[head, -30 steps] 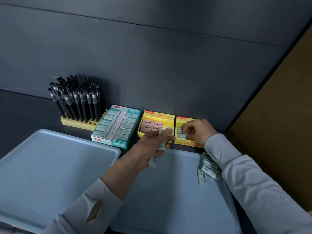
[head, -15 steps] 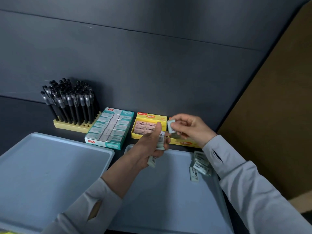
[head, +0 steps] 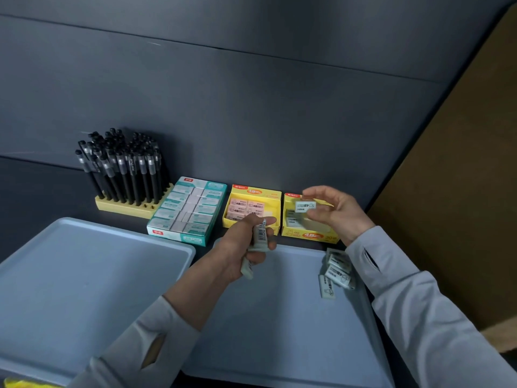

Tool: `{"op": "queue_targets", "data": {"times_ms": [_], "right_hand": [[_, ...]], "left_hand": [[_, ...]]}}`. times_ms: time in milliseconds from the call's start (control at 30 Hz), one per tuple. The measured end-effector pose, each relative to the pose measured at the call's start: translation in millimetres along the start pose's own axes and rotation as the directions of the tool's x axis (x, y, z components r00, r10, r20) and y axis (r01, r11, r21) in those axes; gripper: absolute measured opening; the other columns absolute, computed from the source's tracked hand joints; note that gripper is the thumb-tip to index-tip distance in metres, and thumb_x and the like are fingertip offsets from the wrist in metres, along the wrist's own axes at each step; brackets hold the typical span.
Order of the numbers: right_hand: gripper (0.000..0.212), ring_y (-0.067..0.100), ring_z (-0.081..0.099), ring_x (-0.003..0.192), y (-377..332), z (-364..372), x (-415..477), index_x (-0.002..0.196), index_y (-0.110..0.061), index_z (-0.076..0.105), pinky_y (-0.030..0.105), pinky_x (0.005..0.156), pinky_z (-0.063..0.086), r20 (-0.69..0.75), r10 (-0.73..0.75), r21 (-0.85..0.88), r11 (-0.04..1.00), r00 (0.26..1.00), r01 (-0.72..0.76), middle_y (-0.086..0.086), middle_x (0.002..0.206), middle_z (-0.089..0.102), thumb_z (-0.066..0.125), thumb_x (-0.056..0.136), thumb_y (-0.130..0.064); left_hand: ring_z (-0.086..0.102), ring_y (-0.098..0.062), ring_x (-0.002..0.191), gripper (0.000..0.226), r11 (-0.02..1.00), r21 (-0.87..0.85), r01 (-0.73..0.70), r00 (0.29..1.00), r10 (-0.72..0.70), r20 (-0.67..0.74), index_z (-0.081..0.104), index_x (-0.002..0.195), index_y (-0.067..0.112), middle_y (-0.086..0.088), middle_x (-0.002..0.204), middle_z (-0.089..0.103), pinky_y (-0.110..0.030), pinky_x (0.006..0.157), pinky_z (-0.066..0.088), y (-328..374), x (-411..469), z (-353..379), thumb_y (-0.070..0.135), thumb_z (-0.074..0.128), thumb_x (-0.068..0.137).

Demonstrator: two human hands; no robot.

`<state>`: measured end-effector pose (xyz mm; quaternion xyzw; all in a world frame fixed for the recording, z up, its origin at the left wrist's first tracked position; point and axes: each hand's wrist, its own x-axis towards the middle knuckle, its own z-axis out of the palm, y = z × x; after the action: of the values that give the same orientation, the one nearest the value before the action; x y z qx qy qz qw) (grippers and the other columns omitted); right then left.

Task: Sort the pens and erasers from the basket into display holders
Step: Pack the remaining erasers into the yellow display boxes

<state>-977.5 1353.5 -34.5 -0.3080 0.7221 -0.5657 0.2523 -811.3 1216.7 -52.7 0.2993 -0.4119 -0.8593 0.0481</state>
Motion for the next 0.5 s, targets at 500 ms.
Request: {"op": "queue_targets", "data": {"times_ms": [500], "right_hand": [[0.019, 0.011, 0.067, 0.083, 19.7, 11.6, 28.4, 0.069, -0.023, 0.075, 0.027, 0.089, 0.052, -0.135, 0.208, -0.431, 0.868, 0.969, -0.246, -0.005, 0.084, 0.074, 0.083, 0.071, -0.007]], "left_hand": [[0.054, -0.012, 0.053, 0.017, 0.996, 0.075, -0.052, 0.999, 0.052, 0.002, 0.055, 0.107, 0.008, -0.013, 0.091, 0.069, -0.014, 0.032, 0.023, -4.1, -2.6, -9.9, 0.011, 0.039, 0.103]]}}
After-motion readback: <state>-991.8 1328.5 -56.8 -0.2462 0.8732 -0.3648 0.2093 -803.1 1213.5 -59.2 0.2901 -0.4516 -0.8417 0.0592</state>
